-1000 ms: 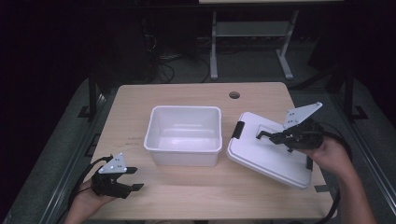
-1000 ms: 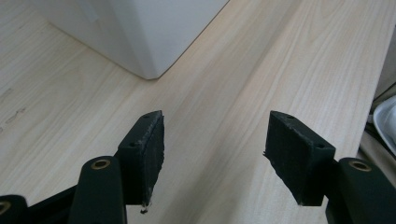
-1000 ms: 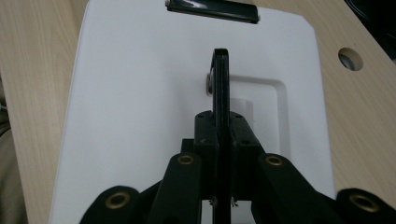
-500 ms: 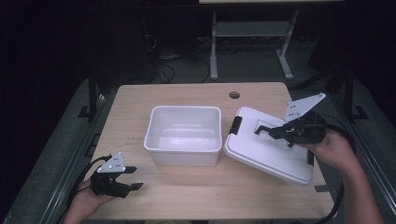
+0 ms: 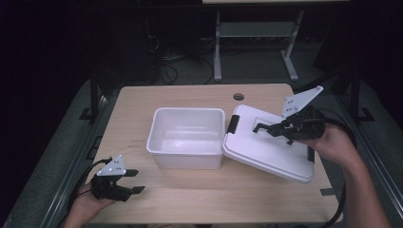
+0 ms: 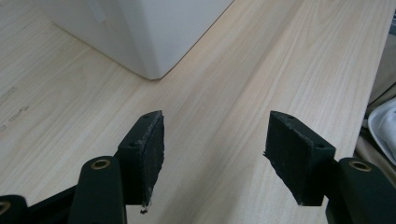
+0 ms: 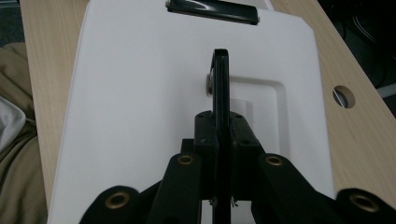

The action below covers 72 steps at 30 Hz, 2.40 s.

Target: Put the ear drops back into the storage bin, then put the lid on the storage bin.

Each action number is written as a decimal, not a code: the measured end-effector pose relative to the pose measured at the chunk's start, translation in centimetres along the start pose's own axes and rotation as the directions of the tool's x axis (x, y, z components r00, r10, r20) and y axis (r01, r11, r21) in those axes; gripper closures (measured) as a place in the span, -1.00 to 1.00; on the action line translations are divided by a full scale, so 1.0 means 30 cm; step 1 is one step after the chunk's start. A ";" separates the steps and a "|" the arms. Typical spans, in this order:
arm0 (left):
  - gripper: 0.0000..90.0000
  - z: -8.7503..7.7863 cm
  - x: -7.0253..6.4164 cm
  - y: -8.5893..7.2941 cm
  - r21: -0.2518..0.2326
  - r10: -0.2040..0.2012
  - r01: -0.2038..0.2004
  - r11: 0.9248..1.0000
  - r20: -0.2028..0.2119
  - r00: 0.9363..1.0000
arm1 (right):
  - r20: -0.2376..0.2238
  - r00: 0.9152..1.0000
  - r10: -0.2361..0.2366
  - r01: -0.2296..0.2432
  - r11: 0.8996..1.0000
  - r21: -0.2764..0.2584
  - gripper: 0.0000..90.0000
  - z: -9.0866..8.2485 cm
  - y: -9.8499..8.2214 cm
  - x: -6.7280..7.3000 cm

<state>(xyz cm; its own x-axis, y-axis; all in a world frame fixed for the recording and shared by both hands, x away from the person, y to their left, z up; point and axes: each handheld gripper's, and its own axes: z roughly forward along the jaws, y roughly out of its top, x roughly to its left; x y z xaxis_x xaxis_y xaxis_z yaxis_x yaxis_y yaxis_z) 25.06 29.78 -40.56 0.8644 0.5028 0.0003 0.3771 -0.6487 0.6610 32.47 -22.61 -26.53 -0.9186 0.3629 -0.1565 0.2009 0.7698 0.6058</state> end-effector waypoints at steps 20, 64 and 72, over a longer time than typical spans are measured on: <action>-0.18 -0.002 0.007 -0.003 -0.002 0.000 0.000 1.000 0.000 1.000 | -0.017 1.000 -0.026 0.025 1.000 -0.006 0.86 -0.008 0.109 -0.005; -0.21 -0.001 0.012 -0.011 -0.006 -0.009 0.009 1.000 0.017 1.000 | -0.115 0.983 -0.144 0.139 0.989 -0.048 0.86 0.213 0.423 -0.005; -0.21 -0.014 0.016 -0.015 -0.016 -0.017 0.018 1.000 0.009 1.000 | -0.141 0.976 -0.165 0.160 0.986 -0.049 0.86 0.257 0.483 -0.010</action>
<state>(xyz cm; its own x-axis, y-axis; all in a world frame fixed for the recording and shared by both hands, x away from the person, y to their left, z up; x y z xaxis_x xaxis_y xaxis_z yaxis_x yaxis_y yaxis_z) 25.15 30.55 -40.54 0.8606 0.5090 -0.0177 0.3868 -0.6306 0.6728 38.29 -7.53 -23.72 -0.9779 0.1530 -0.1425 0.0349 0.7914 0.6103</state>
